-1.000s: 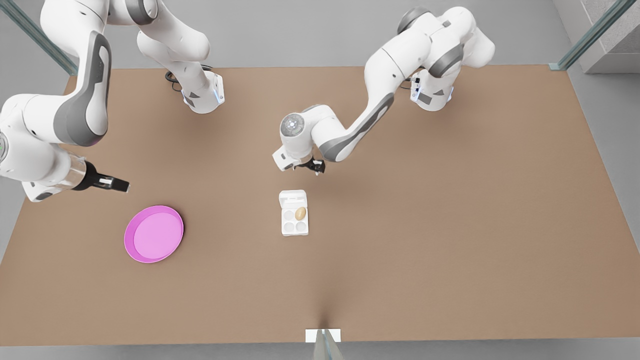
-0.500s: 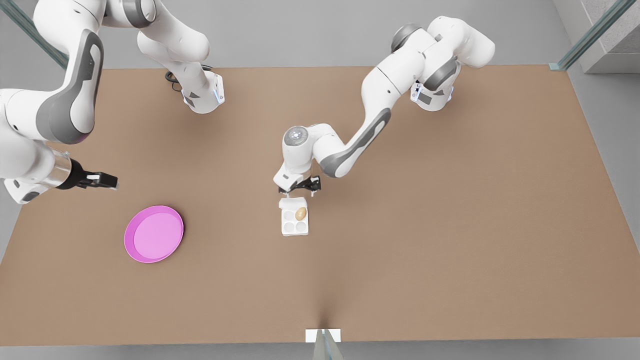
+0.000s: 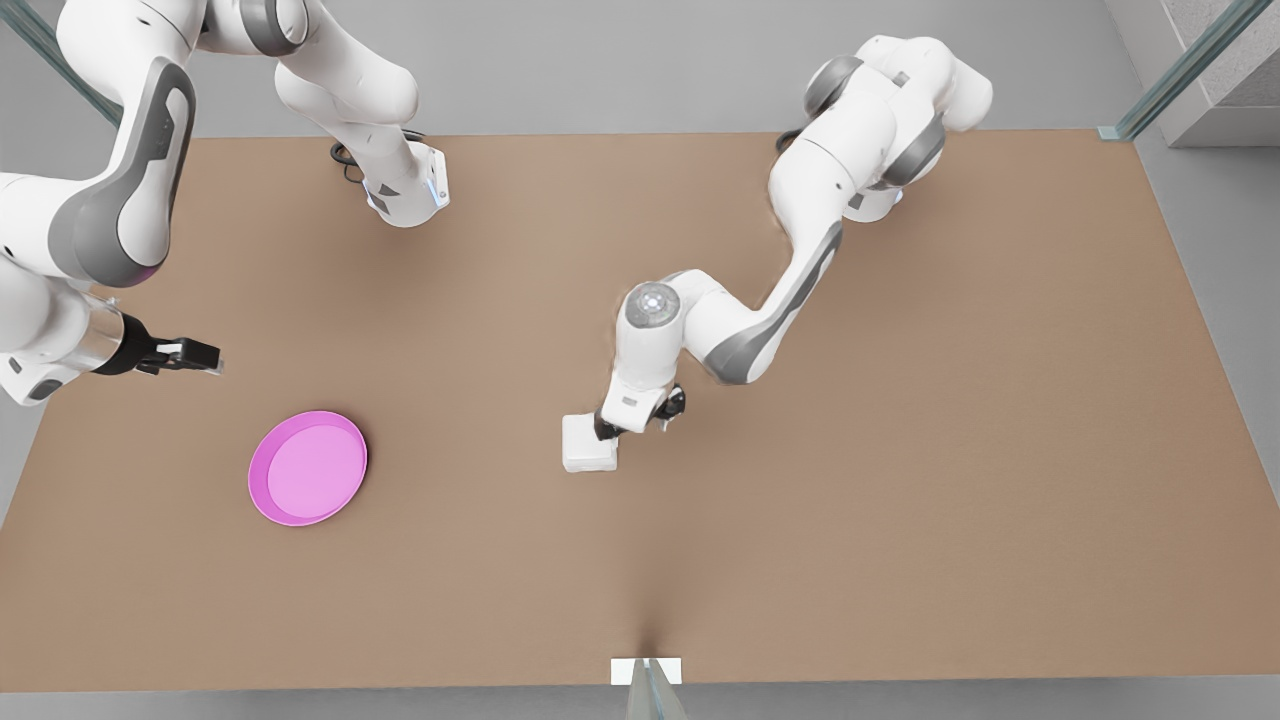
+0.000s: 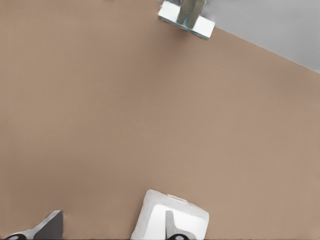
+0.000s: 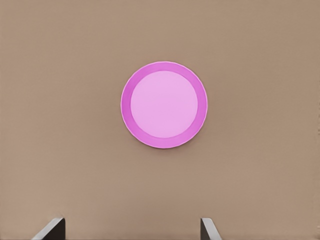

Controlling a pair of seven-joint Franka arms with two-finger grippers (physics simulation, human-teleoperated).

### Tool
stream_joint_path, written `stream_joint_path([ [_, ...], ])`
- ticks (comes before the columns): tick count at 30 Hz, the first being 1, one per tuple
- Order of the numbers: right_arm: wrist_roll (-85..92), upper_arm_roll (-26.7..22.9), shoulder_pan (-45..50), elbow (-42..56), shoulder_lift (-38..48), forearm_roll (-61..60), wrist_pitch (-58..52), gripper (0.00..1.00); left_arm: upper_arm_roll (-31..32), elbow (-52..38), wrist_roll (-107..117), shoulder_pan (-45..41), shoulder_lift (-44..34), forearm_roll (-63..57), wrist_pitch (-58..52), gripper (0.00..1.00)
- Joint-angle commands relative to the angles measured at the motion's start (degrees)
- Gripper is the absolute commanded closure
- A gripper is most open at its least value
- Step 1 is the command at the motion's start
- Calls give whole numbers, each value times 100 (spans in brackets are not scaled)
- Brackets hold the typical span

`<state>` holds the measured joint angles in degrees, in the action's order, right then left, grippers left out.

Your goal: Pack egg into the box and close the box lid

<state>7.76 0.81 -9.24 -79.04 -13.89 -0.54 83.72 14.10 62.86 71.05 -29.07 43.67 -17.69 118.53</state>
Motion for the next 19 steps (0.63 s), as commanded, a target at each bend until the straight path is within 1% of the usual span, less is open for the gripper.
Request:
stream_joint_path([
  [1,349,-2,1,3,0,2,4,0,14,-81,-2295,831,-744,539,-2017,0],
  [2,349,-2,1,3,0,10,-5,0,-13,-19,-2710,1403,-1071,460,-2036,0],
  [4,349,6,-8,-6,0,10,-22,0,-66,7,-2657,1842,-1185,292,-2097,0],
  [5,349,6,-8,-6,-9,-16,-22,0,-607,271,-5088,2134,-1413,441,-2281,0],
  [6,349,-2,-16,-6,-9,-25,-49,0,-1683,499,-6796,1957,-1843,1637,-2720,0],
  [7,349,6,-16,-6,-9,-7,-49,0,-1525,1438,-7017,2221,-2748,1646,-2906,0],
  [8,349,6,-16,-6,-9,2,-57,0,-1516,2467,-7017,2388,-3785,1655,-2879,0],
  [9,349,-2,-16,-6,-9,2,-57,0,-1489,4022,-7008,2423,-4875,1655,-2045,0],
  [10,349,6,-8,-6,-9,10,-49,0,-1481,4323,-6938,2423,-5026,1655,-1956,0],
  [11,349,-2,1,-6,-9,10,-49,0,-1322,4279,-6824,2379,-4868,1611,-1869,0],
  [12,349,-2,1,-6,-9,10,-40,0,-1305,3901,-6832,2336,-4402,1585,-1834,0],
  [14,349,-2,1,-6,-9,10,-31,0,-1296,3444,-6841,2318,-3840,1585,-1807,0],
  [19,349,-2,1,-6,-9,2,-22,0,-1270,3374,-6832,2300,-3708,1593,-1789,0],
])
